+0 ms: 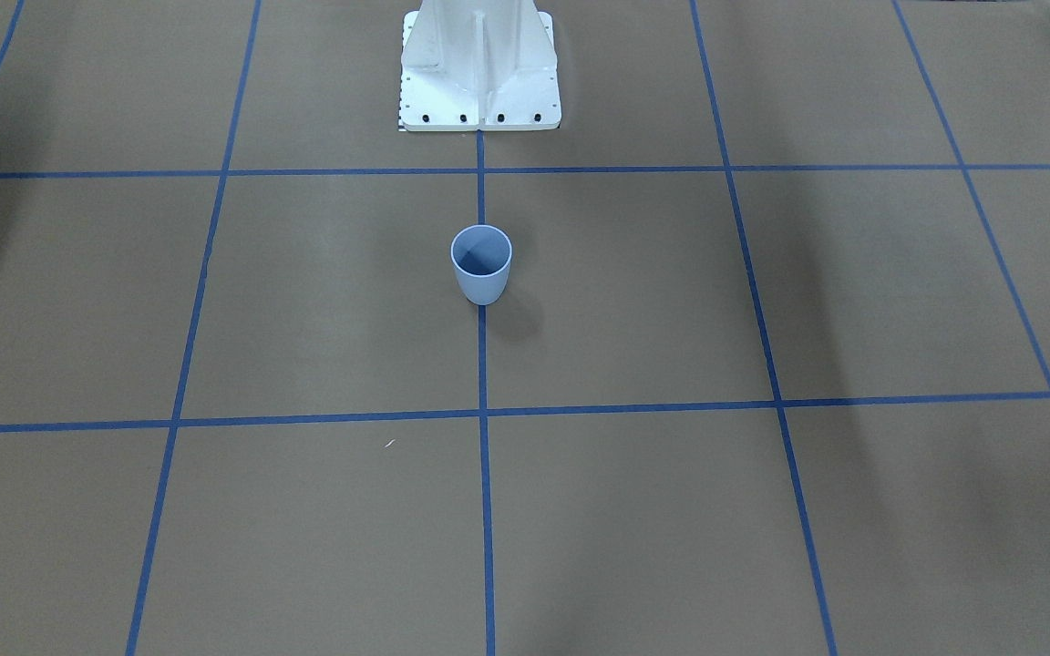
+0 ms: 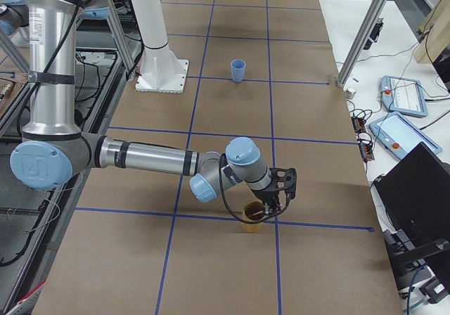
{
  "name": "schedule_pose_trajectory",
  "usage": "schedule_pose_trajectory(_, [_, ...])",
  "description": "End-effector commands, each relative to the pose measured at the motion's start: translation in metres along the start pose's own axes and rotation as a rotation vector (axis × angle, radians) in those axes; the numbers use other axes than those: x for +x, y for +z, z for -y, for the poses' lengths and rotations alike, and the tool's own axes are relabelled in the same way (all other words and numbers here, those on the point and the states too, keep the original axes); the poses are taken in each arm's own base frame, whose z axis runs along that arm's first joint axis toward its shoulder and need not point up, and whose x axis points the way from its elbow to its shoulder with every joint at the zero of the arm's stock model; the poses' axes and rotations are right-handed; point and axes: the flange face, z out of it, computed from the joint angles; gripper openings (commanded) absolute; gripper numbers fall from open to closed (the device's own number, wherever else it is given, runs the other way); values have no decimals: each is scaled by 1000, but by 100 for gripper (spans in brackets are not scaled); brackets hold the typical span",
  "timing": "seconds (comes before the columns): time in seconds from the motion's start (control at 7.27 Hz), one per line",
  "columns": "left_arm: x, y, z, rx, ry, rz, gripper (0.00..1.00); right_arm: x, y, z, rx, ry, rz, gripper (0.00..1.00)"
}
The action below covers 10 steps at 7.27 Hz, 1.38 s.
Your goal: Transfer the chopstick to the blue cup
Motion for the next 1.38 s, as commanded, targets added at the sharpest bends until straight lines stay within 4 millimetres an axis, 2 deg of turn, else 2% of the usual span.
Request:
schedule_pose_trajectory(0.0, [0, 1, -2, -1, -14, -2, 99, 10, -37, 12, 12, 38, 81, 0])
schedule_pose_trajectory(0.14, [0, 1, -2, -1, -15, -2, 98, 16, -46, 15, -7, 61, 117, 0])
schedule_pose_trajectory(0.41, [-1, 2, -3, -3, -18, -3, 99, 8, -83, 47, -24, 47, 111, 0])
schedule_pose_trajectory(0.55, [-1, 2, -3, -2, -16, -2, 98, 11, -114, 74, -43, 12, 90, 0])
schedule_pose_trajectory(0.69, [0, 2, -3, -2, -15, -2, 99, -1, -144, 109, -66, -2, 66, 0])
schedule_pose_trajectory(0.83, [0, 2, -3, -2, -16, -2, 99, -30, -169, 135, -84, 9, 59, 0])
schedule_pose_trajectory(0.96, [0, 2, -3, -2, -16, -2, 99, -58, -176, 151, -102, 12, 59, 0])
schedule_pose_trajectory(1.1, [0, 3, -3, -3, -15, -2, 98, -100, -160, 146, -141, 1, 72, 0])
schedule_pose_trajectory(1.24, [0, 2, -2, -2, -55, -2, 98, -163, -151, 138, -165, 75, 95, 0])
